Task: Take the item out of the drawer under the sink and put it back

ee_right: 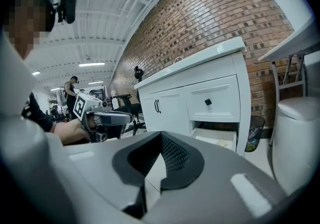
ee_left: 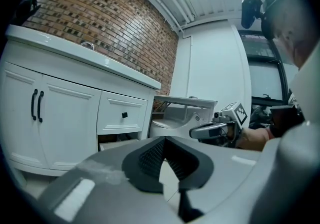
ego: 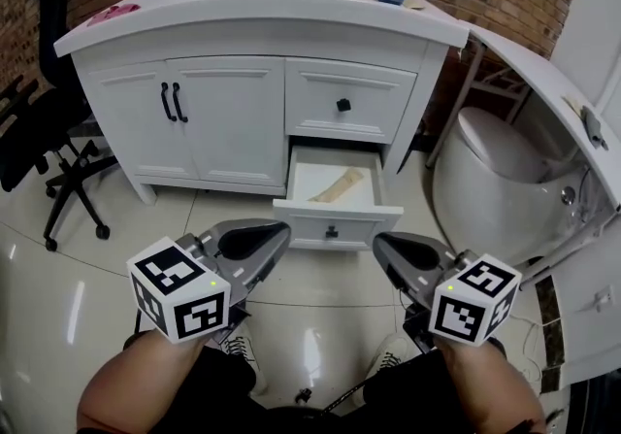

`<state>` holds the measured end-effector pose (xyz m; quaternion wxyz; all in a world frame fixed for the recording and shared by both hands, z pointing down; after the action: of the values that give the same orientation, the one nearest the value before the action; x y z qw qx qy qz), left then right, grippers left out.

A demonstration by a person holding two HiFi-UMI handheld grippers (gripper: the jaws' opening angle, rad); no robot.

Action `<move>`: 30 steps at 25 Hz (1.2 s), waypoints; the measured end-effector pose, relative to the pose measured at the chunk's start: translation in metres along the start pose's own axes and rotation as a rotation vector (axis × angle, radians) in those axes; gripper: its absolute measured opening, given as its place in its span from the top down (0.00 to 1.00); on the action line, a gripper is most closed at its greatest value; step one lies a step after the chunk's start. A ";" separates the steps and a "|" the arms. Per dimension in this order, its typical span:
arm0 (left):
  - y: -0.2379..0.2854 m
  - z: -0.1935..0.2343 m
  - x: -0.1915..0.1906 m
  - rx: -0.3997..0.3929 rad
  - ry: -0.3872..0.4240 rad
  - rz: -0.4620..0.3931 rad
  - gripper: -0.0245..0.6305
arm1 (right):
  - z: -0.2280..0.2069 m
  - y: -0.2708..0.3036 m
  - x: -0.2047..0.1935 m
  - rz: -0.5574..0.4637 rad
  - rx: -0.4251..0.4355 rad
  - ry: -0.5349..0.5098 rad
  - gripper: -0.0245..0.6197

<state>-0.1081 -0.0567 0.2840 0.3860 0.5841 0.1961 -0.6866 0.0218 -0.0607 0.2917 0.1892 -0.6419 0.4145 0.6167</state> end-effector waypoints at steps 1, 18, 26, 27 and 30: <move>-0.002 -0.002 -0.001 0.001 0.006 0.002 0.95 | 0.003 -0.001 -0.001 0.004 -0.004 -0.014 0.96; 0.001 -0.001 -0.007 0.005 0.025 0.025 0.95 | 0.003 -0.009 -0.010 0.023 -0.015 -0.031 0.96; 0.001 -0.004 -0.009 0.002 0.028 0.034 0.95 | 0.007 -0.013 -0.003 -0.001 -0.010 -0.033 0.96; 0.001 -0.004 -0.009 0.003 0.028 0.034 0.95 | 0.007 -0.013 -0.003 0.001 -0.008 -0.031 0.96; -0.001 -0.003 -0.010 0.007 0.027 0.032 0.95 | 0.008 -0.012 -0.006 0.008 -0.004 -0.025 0.96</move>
<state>-0.1068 -0.0512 0.2925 0.3923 0.5978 0.1893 -0.6730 0.0266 -0.0465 0.2926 0.1906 -0.6327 0.4136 0.6264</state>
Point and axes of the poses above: the fingertips, and each gripper's own axes: y forward along the fingers, z to its left, x out of its top, the point moved 1 cm from there along -y, backward along the fingers, and after that the axes turned 3 degrees about -y, right-handed, at the moved point
